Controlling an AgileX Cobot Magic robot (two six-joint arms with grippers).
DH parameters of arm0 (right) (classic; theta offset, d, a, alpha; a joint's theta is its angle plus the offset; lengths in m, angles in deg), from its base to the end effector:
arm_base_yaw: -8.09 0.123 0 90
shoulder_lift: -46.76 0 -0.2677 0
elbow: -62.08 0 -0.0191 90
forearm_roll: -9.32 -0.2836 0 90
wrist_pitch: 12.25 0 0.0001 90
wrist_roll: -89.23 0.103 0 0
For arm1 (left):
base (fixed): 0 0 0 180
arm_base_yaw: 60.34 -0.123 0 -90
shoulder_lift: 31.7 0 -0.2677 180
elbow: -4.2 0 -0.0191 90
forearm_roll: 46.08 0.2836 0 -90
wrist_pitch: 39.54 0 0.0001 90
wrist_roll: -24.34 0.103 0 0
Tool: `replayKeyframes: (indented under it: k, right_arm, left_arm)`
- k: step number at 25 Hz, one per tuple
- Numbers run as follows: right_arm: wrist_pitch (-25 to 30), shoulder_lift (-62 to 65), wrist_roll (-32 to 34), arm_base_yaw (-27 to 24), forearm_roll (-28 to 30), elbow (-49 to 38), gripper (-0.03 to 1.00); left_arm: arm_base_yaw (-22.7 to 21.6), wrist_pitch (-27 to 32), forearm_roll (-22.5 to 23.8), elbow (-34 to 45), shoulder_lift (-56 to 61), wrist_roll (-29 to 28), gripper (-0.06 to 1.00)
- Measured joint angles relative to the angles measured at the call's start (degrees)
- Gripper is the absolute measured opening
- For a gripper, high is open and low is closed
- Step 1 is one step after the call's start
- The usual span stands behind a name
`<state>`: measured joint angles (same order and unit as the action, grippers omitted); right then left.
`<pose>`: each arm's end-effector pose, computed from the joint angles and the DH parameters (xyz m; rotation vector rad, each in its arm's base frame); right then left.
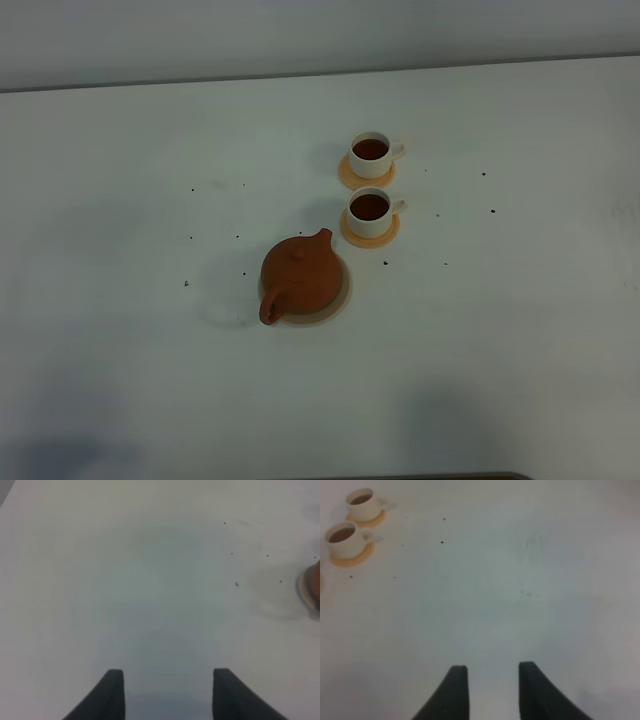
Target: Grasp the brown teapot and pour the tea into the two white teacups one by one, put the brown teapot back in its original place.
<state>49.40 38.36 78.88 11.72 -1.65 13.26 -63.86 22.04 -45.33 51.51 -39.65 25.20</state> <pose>0.0513 0.0205 0.2833 -0.2599 2.0466 0.1581 0.0487 0.0042 0.2907 -0.0482 2.0392 0.0636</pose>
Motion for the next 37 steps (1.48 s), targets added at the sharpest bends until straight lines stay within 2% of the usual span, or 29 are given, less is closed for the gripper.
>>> replayKeyframes:
  k: [17, 23, 29, 37]
  right_arm:
    - [0.00, 0.00, 0.00, 0.00, 0.00, 0.00, 0.24]
    - [0.00, 0.00, 0.00, 0.00, 0.00, 0.00, 0.24]
    - [0.00, 0.00, 0.00, 0.00, 0.00, 0.00, 0.24]
    - [0.00, 0.00, 0.00, 0.00, 0.00, 0.00, 0.24]
  left_arm:
    - [0.37, 0.00, 0.00, 0.00, 0.00, 0.00, 0.40]
    - [3.43, 0.00, 0.00, 0.00, 0.00, 0.00, 0.40]
    - [1.63, 0.00, 0.01, 0.00, 0.00, 0.25, 0.40]
    - [1.54, 0.00, 0.01, 0.00, 0.00, 0.19, 0.40]
